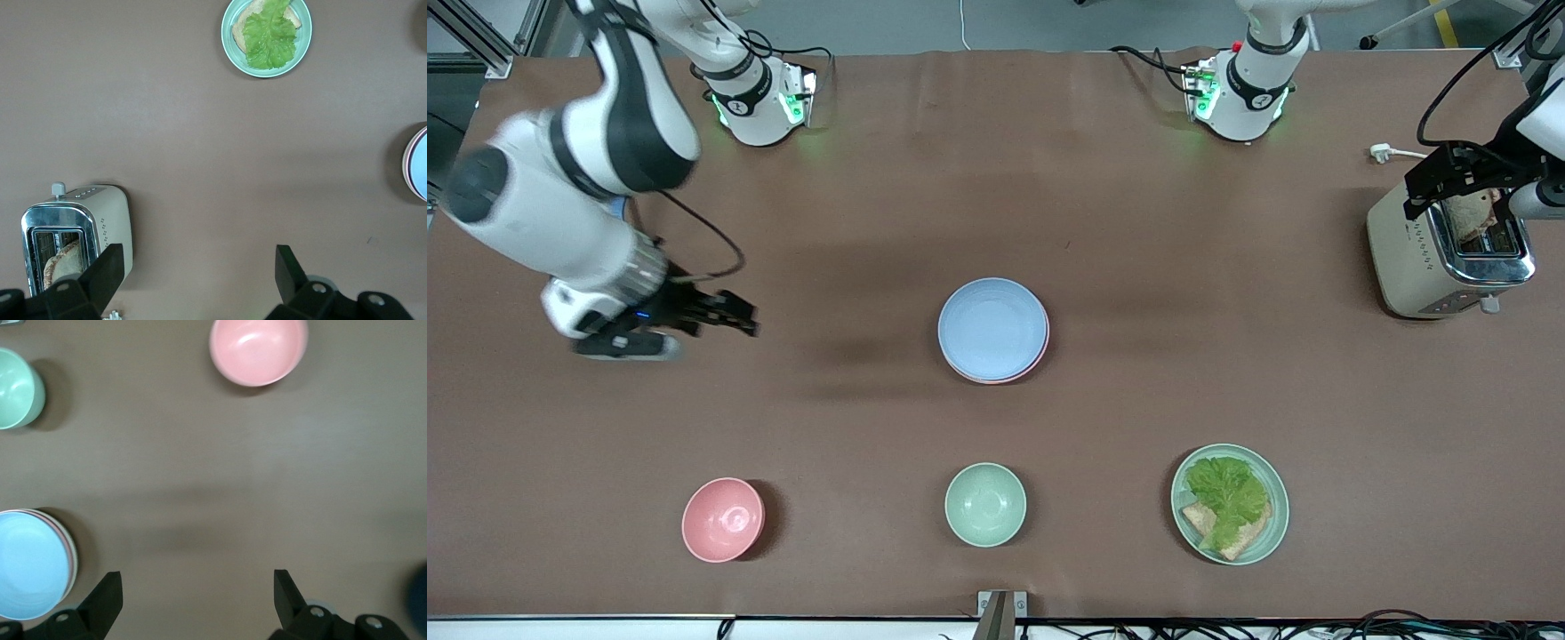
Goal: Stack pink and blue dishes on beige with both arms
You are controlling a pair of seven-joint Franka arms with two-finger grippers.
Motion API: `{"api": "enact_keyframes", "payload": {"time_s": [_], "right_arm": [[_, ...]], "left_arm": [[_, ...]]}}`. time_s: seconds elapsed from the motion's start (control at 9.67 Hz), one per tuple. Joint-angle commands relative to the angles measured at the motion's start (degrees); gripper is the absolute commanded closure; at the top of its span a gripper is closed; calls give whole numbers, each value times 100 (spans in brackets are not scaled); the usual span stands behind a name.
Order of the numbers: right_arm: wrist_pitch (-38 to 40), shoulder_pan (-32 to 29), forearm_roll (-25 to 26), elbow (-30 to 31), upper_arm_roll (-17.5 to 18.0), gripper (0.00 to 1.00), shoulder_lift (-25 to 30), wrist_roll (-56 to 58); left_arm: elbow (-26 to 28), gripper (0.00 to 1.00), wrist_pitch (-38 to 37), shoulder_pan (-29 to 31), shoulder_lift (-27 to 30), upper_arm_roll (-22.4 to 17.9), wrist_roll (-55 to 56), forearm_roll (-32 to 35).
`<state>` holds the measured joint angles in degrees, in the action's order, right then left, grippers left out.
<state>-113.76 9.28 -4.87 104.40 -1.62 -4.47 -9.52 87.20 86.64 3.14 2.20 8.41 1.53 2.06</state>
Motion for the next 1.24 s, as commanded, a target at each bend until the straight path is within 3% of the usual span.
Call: {"api": "enact_keyframes", "payload": {"time_s": [0.0,0.21,0.52,0.72,0.93,1.14], "right_arm": [[1008,-5,747,-855,-250,0,113,-33],[2247,-537,1023,-1998,-191,0,104,-15],[2744,-918,787,-2485,-199,0,280,-15],[3104,-1278,417,-2426,-111,0,271,-24],[3123,-1288,425,-2013,-93,0,323,-15],[3114,-1271,425,-2020,-111,0,324,-6]], "left_arm": [[165,0,-85,-15,-35,12,84,49],[383,0,-191,-24,0,47,373,-83],[667,0,-173,-15,167,196,586,-83],[422,0,-191,11,71,135,507,-40],[202,0,-191,-6,-34,135,515,-4],[183,0,-200,-6,-44,135,506,-13]]}}
